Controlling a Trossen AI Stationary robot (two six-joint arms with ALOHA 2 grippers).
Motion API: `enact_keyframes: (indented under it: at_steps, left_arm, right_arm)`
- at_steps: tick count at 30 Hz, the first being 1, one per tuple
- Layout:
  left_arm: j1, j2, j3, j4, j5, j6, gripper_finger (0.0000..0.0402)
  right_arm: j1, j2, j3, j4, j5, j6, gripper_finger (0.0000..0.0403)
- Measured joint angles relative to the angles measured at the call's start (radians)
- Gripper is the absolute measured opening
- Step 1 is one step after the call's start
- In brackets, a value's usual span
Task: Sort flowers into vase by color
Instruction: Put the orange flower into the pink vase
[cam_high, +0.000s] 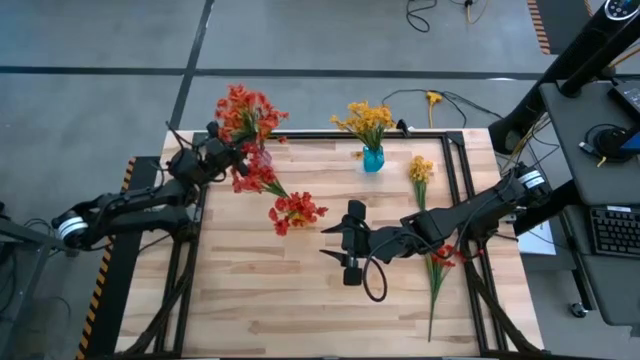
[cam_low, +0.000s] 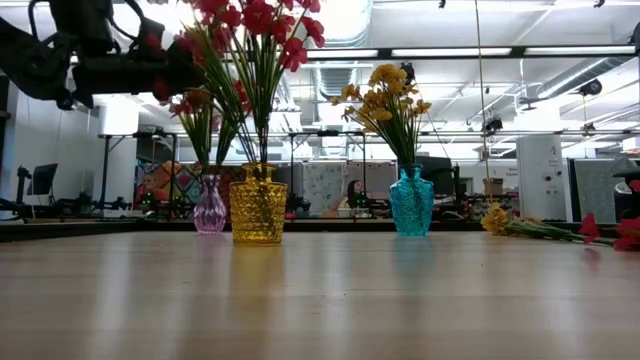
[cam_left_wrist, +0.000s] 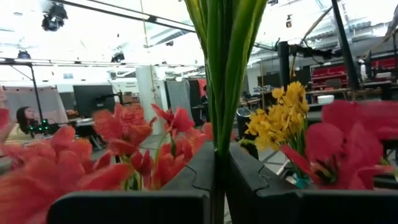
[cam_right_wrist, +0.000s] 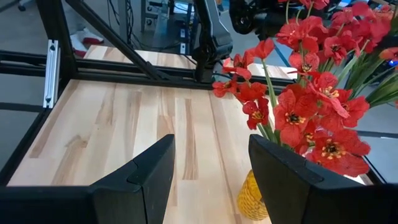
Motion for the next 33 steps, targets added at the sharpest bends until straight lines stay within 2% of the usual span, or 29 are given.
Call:
enact_keyframes:
  at_steps: [12, 33]
  left_arm:
    - [0.011, 0.056, 0.0, 0.041, 0.044, 0.039, 0.0001]
    - [0.055, 0.116, 0.0, 0.079, 0.05, 0.053, 0.0001]
  right_arm:
    - [-0.002, 0.0, -0.001, 0.0, 0.0, 0.0, 0.0199]
    - [-0.006, 0.0, -0.001, 0.0, 0.0, 0.001, 0.0199]
